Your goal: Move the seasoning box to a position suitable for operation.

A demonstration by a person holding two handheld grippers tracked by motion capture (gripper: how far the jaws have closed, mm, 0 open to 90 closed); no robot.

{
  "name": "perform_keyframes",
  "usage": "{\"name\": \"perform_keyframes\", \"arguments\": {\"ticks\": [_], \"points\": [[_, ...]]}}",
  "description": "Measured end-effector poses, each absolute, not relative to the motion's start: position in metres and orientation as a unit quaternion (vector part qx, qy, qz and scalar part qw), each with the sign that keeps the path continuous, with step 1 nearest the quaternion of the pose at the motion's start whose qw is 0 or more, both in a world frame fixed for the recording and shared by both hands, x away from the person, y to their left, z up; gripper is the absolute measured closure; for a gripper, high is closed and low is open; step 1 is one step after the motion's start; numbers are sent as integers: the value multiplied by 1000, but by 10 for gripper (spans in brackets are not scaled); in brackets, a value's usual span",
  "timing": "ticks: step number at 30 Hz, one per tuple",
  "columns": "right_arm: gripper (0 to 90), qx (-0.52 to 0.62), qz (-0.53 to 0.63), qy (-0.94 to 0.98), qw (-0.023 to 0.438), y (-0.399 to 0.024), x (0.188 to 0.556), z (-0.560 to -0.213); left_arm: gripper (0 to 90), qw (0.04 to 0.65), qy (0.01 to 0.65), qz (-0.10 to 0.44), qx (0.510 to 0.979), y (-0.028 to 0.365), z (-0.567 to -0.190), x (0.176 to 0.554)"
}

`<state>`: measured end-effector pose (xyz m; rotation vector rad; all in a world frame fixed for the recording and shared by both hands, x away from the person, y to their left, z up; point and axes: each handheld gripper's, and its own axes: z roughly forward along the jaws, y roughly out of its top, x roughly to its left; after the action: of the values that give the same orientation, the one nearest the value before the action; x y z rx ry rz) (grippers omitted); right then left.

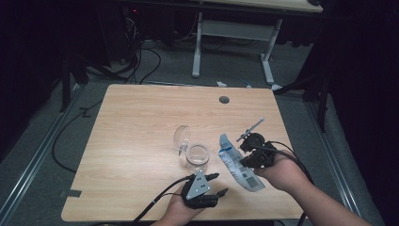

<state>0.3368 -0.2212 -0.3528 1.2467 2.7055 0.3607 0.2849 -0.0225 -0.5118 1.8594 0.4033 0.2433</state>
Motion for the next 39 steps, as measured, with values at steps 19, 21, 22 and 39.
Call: {"name": "perform_keyframes", "arguments": {"ticks": [19, 21, 22, 39], "points": [[900, 393, 130, 908, 68, -190, 332, -341, 350, 569, 154, 104, 801, -35, -520, 281], [900, 394, 130, 908, 68, -188, 331, -340, 345, 569, 155, 107, 800, -37, -520, 280], [900, 395, 133, 907, 67, -186, 330, -340, 344, 569, 156, 107, 801, -37, -520, 281], [900, 385, 145, 909, 59, -170, 330, -340, 411, 570, 166, 132, 794, -44, -517, 278]]}}
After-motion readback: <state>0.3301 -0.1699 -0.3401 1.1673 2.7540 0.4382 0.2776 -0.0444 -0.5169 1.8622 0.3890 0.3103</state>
